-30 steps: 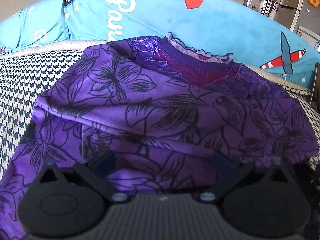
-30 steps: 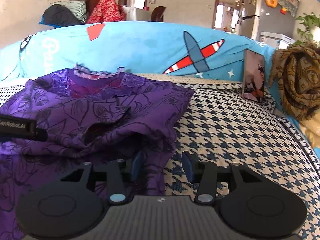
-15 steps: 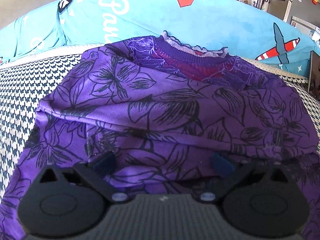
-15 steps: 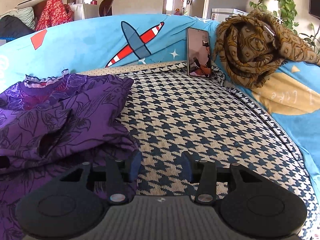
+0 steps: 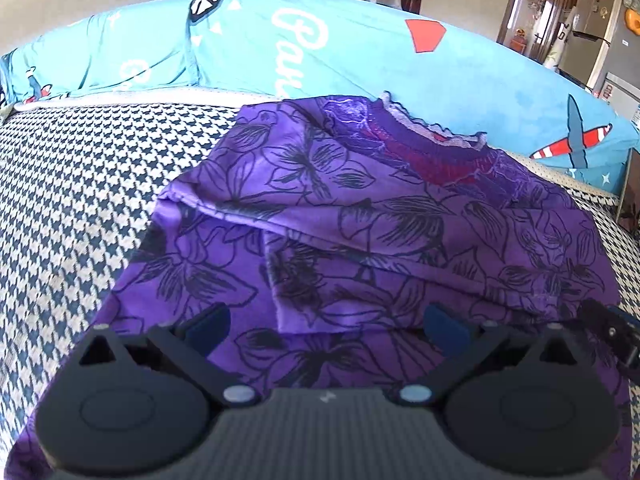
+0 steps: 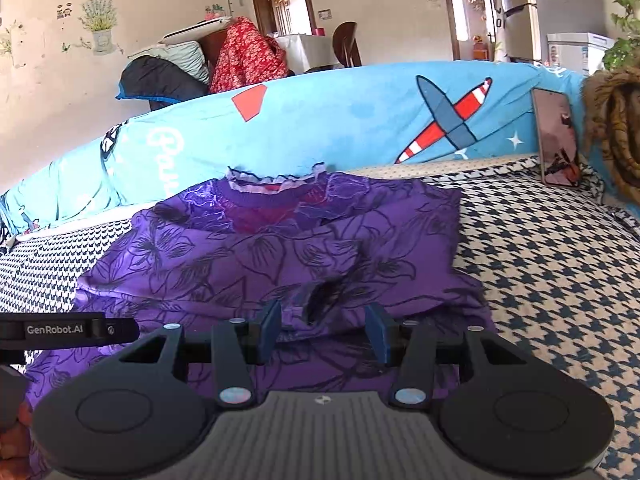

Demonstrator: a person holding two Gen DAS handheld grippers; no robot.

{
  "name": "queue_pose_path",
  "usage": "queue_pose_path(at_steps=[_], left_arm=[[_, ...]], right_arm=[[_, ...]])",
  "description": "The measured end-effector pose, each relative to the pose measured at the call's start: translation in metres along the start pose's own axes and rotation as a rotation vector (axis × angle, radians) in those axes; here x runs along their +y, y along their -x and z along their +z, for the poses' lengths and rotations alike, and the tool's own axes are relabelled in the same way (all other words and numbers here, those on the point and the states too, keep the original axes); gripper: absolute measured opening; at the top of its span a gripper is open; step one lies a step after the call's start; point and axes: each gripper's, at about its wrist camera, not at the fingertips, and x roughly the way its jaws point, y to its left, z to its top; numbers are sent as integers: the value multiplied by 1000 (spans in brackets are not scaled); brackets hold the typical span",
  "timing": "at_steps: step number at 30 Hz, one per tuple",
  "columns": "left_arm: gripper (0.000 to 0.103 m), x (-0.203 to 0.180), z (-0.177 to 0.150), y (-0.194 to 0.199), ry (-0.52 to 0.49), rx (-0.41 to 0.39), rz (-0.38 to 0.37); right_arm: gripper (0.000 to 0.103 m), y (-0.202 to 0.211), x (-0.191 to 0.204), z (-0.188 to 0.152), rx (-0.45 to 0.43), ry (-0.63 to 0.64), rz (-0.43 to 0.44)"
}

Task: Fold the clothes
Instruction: 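Move the right gripper to the hem of the blouse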

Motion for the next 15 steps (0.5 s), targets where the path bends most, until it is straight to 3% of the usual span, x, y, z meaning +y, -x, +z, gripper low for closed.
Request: queue_pose_path(at_steps=[3, 9, 15], left_arm=[[103, 15, 4, -2, 57, 15, 21], [103, 34, 8, -5, 130, 50, -9], [103, 37, 8, -7, 127, 62, -6]], right_arm=[[46, -9, 22, 0, -28, 53, 21], [46, -28, 45, 1, -36, 113, 27], [46, -52, 30, -2, 66, 28, -16]])
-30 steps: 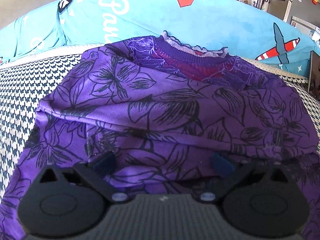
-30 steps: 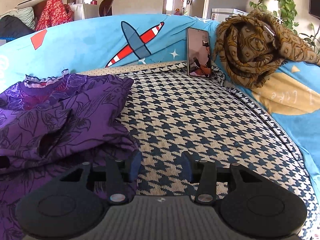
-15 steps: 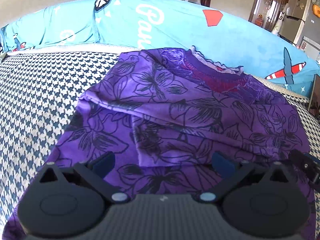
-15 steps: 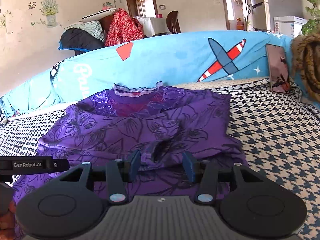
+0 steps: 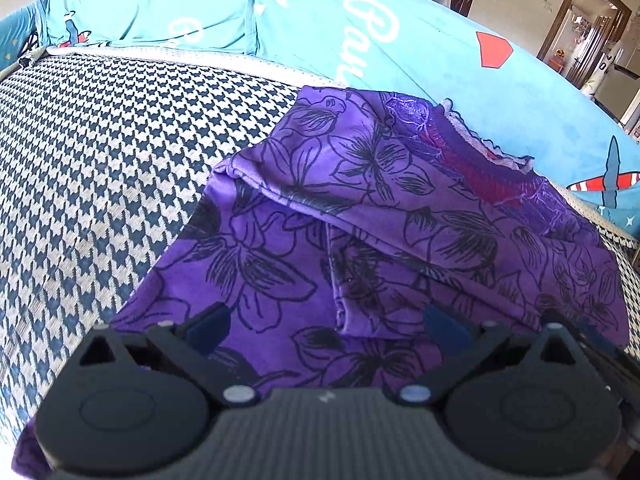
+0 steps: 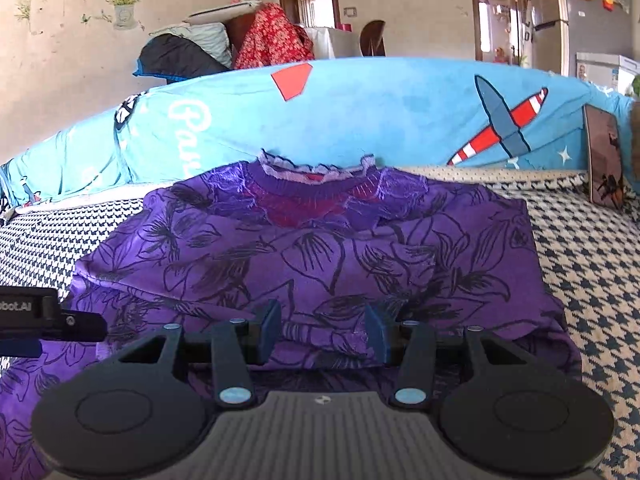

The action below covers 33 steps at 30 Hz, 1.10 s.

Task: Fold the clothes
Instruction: 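Move the right gripper to the hem of the blouse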

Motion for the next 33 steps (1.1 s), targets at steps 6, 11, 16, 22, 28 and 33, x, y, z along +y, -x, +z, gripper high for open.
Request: queue_pose_path(at_steps=[6, 11, 16, 22, 28, 33], left_arm=[[103, 2, -3, -4, -4, 10, 28], [103, 7, -7, -10, -13, 27, 61], [103, 10, -9, -11, -30, 35, 83], [103, 12, -14, 8, -95, -8, 68], [103, 16, -22, 26, -167, -12, 35], [103, 17, -24, 29, -196, -30, 47]], right_arm=[[46, -5, -14, -7, 57, -70, -37], [46, -2, -11, -10, 86, -44, -42], [47, 9, -11, -14, 117, -38, -23], [47, 34, -21, -15, 130, -32, 31], [58, 60, -34, -13, 135, 79, 86], [69, 65, -64, -3, 99, 69, 79]])
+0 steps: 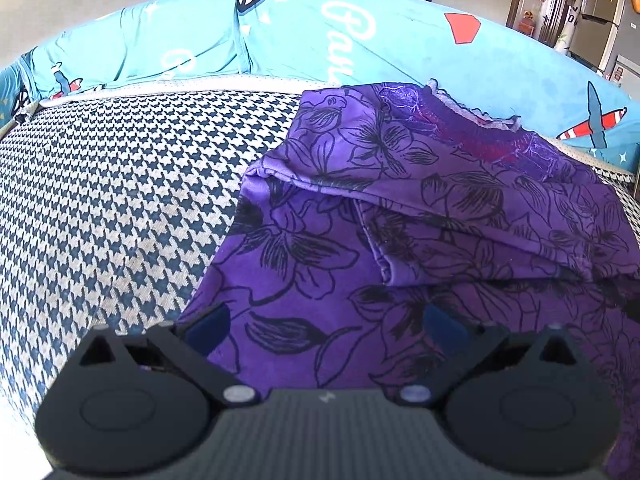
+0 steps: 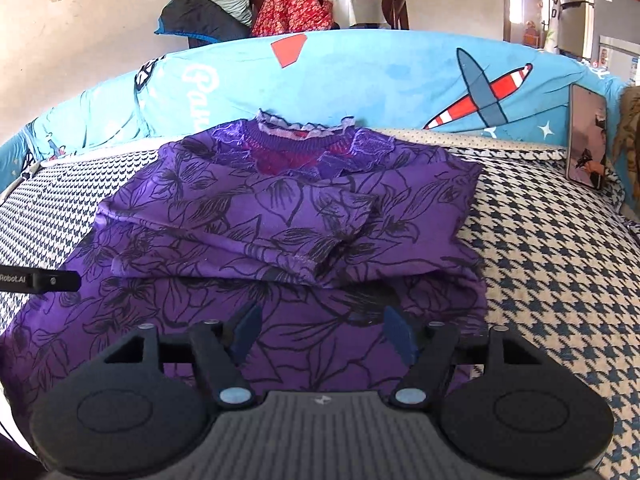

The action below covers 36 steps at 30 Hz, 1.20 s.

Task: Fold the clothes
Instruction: 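Move the right gripper to the hem of the blouse, then grasp the blouse hem with the right gripper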

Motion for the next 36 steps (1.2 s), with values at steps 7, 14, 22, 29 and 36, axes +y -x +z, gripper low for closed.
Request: queue_pose_path(at_steps=[7, 14, 22, 29, 36], left_arm=[[103, 0, 4, -4, 31, 28, -56], [103, -8, 6, -8, 31, 49, -91], [103, -13, 5, -17, 4, 72, -80], [103, -11, 4, -23, -12, 86, -67], [103, -9, 5, -27, -14, 92, -52]], right_arm=[[76, -12, -61, 16, -32, -173, 15], [78, -33, -97, 25, -62, -294, 53], [91, -67, -102, 30, -32, -267, 14], [79, -83, -95, 29, -39, -221, 14], [33, -88, -82, 31, -45, -187, 32]])
